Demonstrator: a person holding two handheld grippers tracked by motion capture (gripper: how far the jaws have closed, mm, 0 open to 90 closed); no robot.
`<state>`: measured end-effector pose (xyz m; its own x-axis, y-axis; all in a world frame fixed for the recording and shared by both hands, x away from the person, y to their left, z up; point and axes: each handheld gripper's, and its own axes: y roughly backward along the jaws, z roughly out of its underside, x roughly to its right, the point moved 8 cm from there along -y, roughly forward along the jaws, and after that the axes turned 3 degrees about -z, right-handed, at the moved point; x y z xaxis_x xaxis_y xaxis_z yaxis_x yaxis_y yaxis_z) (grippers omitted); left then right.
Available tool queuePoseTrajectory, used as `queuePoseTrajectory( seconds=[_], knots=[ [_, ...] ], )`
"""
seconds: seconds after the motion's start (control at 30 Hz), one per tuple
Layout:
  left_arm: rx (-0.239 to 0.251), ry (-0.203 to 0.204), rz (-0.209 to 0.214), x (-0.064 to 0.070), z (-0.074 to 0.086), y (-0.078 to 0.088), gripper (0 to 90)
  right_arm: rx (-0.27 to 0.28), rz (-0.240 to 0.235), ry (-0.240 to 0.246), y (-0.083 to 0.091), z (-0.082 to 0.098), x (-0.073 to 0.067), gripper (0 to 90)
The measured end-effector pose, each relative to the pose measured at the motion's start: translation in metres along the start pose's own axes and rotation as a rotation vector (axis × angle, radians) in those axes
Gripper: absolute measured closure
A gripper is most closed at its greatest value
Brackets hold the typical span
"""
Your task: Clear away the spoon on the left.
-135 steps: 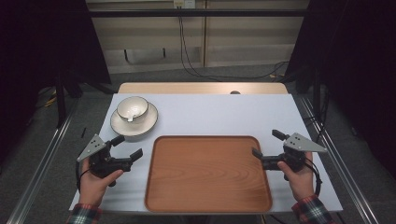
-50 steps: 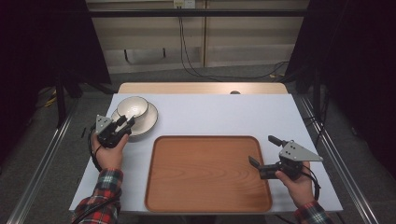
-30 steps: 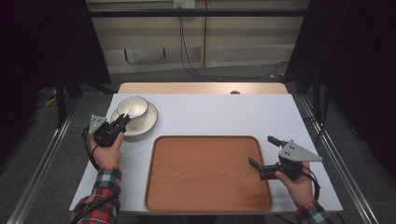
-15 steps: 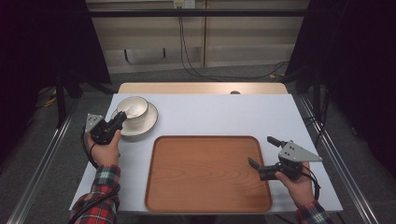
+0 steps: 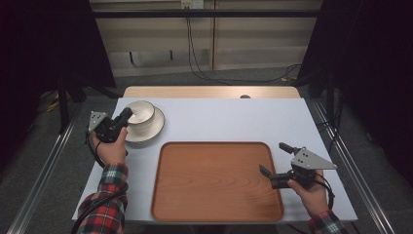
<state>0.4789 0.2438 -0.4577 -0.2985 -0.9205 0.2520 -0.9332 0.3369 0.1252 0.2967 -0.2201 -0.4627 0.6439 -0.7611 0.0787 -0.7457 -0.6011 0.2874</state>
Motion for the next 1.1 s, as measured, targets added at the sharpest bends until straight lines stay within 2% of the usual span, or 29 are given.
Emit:
queuePoseTrajectory(
  seconds=[0.03, 0.13, 0.17, 0.4, 0.5, 0.53, 0.6, 0.67, 0.8, 0.87, 0.93, 1.1],
  knots=[
    [0.008, 0.01, -0.007, 0.0, -0.002, -0.002, 85.0, 0.0, 0.0, 0.0, 0.0, 0.0, 0.0, 0.9],
    [0.009, 0.004, -0.011, -0.001, -0.005, -0.006, 85.0, 0.002, -0.003, 0.001, 0.0, 0.0, 0.0, 0.9],
    [0.013, -0.002, 0.001, 0.0, -0.006, -0.008, 85.0, 0.003, -0.004, -0.003, 0.0, 0.0, 0.0, 0.9],
    [0.035, -0.001, -0.014, 0.0, -0.013, -0.019, 85.0, 0.001, -0.006, 0.003, 0.0, 0.001, 0.0, 0.9],
    [0.046, 0.006, -0.016, 0.0, -0.015, -0.024, 85.0, 0.003, -0.002, -0.004, 0.0, 0.001, 0.001, 0.9],
    [0.061, 0.022, -0.018, 0.0, -0.016, -0.026, 85.0, 0.0, -0.001, -0.002, 0.0, 0.001, 0.001, 0.9],
    [0.05, 0.015, -0.025, -0.001, -0.017, -0.029, 85.1, 0.001, -0.004, -0.004, 0.0, 0.001, 0.001, 0.9],
    [0.063, 0.016, -0.028, -0.001, -0.019, -0.033, 85.1, 0.001, -0.006, 0.0, 0.0, 0.001, 0.001, 0.9],
    [0.057, 0.003, -0.024, -0.001, -0.02, -0.039, 85.1, 0.004, -0.01, -0.007, 0.0, 0.001, 0.001, 0.9],
    [0.068, 0.01, -0.028, -0.001, -0.021, -0.042, 85.0, 0.005, -0.011, -0.006, 0.0, 0.001, 0.002, 0.9],
    [0.079, 0.037, -0.039, -0.002, -0.022, -0.046, 85.1, 0.004, -0.008, -0.009, 0.0, 0.001, 0.002, 0.9],
    [0.075, 0.029, -0.037, -0.002, -0.023, -0.049, 85.2, 0.004, -0.009, -0.009, 0.0, 0.001, 0.003, 0.9]
  ],
)
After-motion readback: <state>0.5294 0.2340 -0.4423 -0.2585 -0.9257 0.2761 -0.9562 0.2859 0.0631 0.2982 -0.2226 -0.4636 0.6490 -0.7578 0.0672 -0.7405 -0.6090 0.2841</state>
